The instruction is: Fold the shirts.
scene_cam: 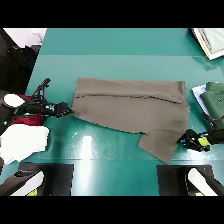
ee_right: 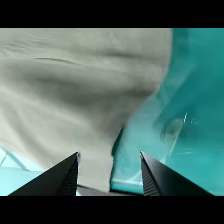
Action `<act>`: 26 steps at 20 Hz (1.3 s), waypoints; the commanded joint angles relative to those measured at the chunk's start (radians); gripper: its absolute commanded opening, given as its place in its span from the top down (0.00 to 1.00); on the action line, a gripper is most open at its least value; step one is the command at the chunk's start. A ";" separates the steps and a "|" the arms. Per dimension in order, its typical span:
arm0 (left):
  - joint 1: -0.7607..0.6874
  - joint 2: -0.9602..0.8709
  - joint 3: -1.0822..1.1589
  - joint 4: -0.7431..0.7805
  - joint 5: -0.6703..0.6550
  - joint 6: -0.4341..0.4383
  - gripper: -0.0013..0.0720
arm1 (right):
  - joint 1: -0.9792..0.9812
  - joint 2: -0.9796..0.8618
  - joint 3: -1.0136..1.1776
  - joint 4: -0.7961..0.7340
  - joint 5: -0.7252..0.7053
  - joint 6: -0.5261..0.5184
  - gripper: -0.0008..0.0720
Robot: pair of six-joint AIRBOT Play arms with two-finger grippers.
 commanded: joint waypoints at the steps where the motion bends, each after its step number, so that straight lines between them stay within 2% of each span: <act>1: 0.000 0.001 0.001 0.000 -0.014 0.001 0.95 | 0.069 -0.060 -0.007 0.000 -0.068 0.023 0.55; 3: 0.000 0.001 0.001 0.000 -0.015 0.001 0.95 | 0.103 -0.084 0.029 0.000 -0.072 0.023 0.59; 4: 0.000 0.001 0.001 0.000 -0.015 0.001 0.95 | 0.116 -0.086 0.047 -0.002 -0.073 0.023 0.73; 6: 0.000 0.001 0.001 0.000 -0.017 0.002 0.95 | 0.134 -0.067 0.080 -0.008 -0.074 0.023 0.92; 7: 0.000 0.001 0.001 0.002 -0.021 0.002 0.95 | 0.140 -0.048 0.097 -0.011 -0.073 0.022 0.96; 11: 0.000 0.004 0.001 0.014 -0.076 0.016 0.95 | 0.140 0.057 0.149 -0.011 -0.032 0.023 0.96; 13: 0.000 0.033 0.001 0.080 -0.139 0.012 0.95 | 0.140 0.114 0.197 -0.016 0.038 0.022 0.96; 17: 0.000 0.227 -0.039 0.291 -0.288 -0.103 0.95 | 0.140 0.264 0.303 -0.194 0.218 0.027 0.96; 19: 0.000 0.348 -0.109 0.296 -0.374 -0.142 0.95 | 0.140 0.351 0.310 -0.282 0.283 0.026 0.97; 22: 0.000 0.436 -0.175 0.219 -0.454 -0.172 0.95 | 0.140 0.447 0.280 -0.287 0.277 0.026 0.97; 24: 0.000 0.436 -0.166 0.158 -0.402 -0.172 0.95 | 0.140 0.452 0.285 -0.285 0.237 0.026 0.97; 26: 0.000 0.423 -0.140 0.131 -0.274 -0.174 0.95 | 0.140 0.394 0.333 -0.225 0.195 0.026 0.97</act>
